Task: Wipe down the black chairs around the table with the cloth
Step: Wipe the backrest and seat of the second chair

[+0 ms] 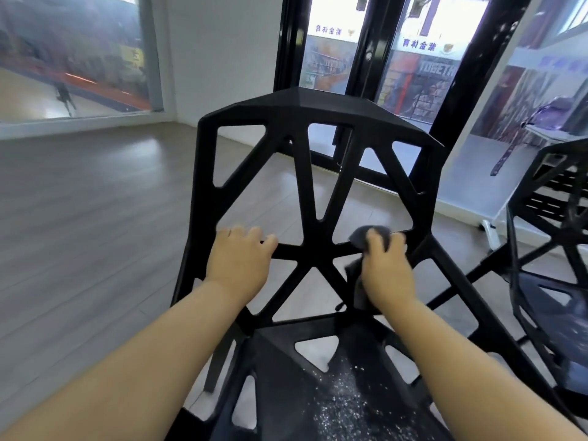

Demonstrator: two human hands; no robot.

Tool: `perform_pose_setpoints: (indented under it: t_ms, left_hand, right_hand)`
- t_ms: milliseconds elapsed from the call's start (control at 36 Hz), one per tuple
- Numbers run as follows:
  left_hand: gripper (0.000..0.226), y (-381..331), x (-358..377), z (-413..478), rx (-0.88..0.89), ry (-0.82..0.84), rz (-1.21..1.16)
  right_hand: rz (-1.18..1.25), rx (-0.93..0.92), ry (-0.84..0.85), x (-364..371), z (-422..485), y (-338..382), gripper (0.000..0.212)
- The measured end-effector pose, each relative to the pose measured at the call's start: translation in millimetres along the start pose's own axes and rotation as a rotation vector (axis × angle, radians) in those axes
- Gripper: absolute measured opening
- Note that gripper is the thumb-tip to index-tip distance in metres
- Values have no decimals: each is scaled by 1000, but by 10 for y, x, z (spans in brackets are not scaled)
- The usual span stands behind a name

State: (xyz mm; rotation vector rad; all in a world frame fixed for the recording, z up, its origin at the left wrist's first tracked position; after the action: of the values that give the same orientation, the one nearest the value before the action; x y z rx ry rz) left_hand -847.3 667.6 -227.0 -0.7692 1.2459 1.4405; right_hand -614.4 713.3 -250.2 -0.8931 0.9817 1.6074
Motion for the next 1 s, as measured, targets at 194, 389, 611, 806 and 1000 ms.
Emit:
perform_pose_setpoints:
  t_ms: [194, 389, 611, 806, 1000]
  left_hand:
    - [27, -155, 30, 189, -11, -38, -29]
    - [24, -147, 137, 196, -59, -169, -79]
    - [26, -161, 151, 191, -85, -251, -104]
    - [23, -190, 200, 169, -112, -318, -138]
    - [22, -172, 229, 132, -109, -342, -155]
  right_hand:
    - [65, 328, -167, -99, 175, -196, 42]
    - [-106, -215, 8, 157, -30, 129, 50]
    - [6, 256, -142, -275, 208, -574, 41]
    - [43, 426, 39, 262, -205, -427, 43]
    - [40, 359, 153, 305, -332, -356, 39]
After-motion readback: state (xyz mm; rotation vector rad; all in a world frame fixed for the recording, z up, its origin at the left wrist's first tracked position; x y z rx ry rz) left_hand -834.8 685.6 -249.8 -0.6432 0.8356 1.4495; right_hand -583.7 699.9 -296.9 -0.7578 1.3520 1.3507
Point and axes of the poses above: each hand's wrist, its own z-axis towards the middle knuckle, its own x-axis out of the palm, y = z × x, the point moved 4 cm from there along z, towards the middle knuckle, and after that the axes turned 6 degrees about y, right-handed, at the moved point
